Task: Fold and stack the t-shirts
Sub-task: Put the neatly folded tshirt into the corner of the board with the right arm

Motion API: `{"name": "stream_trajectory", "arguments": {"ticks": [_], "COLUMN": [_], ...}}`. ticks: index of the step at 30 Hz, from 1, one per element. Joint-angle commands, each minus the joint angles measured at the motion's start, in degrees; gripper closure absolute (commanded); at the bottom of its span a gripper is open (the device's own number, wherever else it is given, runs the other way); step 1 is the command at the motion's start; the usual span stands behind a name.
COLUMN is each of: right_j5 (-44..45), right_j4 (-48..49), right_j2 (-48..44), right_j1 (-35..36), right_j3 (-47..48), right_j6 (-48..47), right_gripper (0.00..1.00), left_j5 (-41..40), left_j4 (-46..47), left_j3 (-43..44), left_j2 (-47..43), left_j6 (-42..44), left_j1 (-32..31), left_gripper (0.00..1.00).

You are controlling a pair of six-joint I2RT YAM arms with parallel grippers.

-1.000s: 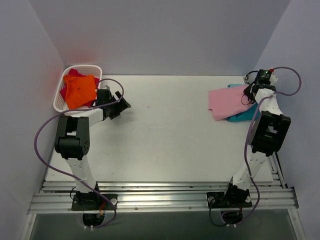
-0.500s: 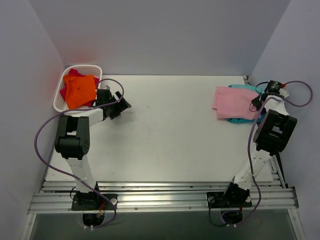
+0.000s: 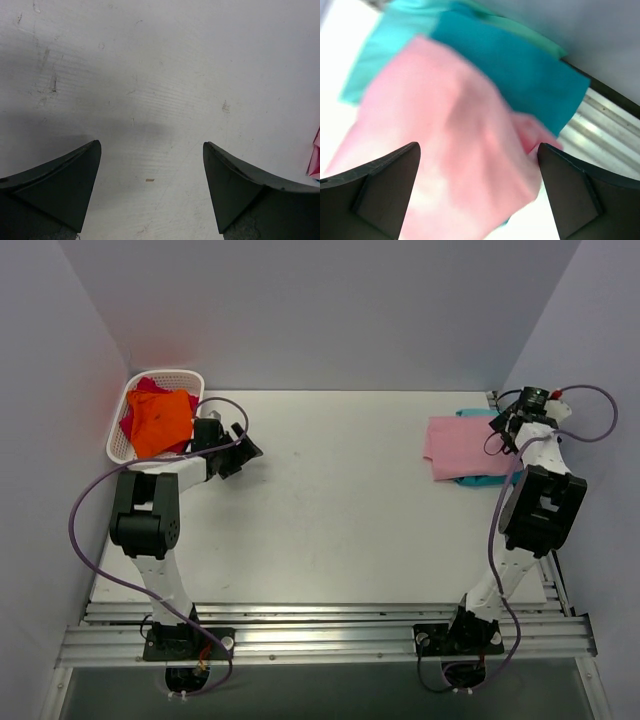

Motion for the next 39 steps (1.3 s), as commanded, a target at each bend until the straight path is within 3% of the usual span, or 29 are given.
{"name": "stream_trajectory", "arguments": {"ticks": [1, 11, 16, 26, 39], "right_j5": [7.65, 11.96, 15.49, 26.12, 34.29], "right_j4": [-3.91, -3.22, -0.32, -4.71, -8.56], "right_j2": [-10.43, -29.75, -34.78, -34.70, -32.77], "right_j1": [6.21, 24.32, 31.70, 40.06, 43.40], "right_j3": [3.75, -2.20, -6.08, -6.70, -10.30], "right_j6": [-1.66, -2.37, -1.22, -1.84, -0.09], "right_gripper": [0.00, 0.00, 0.00, 0.00, 0.00], "left_j5": [-0.21, -2.40, -6.88, -11.29, -15.77], "left_j4": [2.57, 1.78, 0.20, -0.16, 0.37], "left_j3": [0.92, -1.01, -3.20, -6.81, -9.36], "left_j2": [-3.29, -10.04, -15.05, -24.99, -29.21], "left_j6": [1.29, 1.56, 3.13, 6.48, 8.85], "left_j1": [0.13, -0.75, -2.32, -4.61, -5.67], "left_gripper": [0.09, 0.09, 0.09, 0.08, 0.08]}}
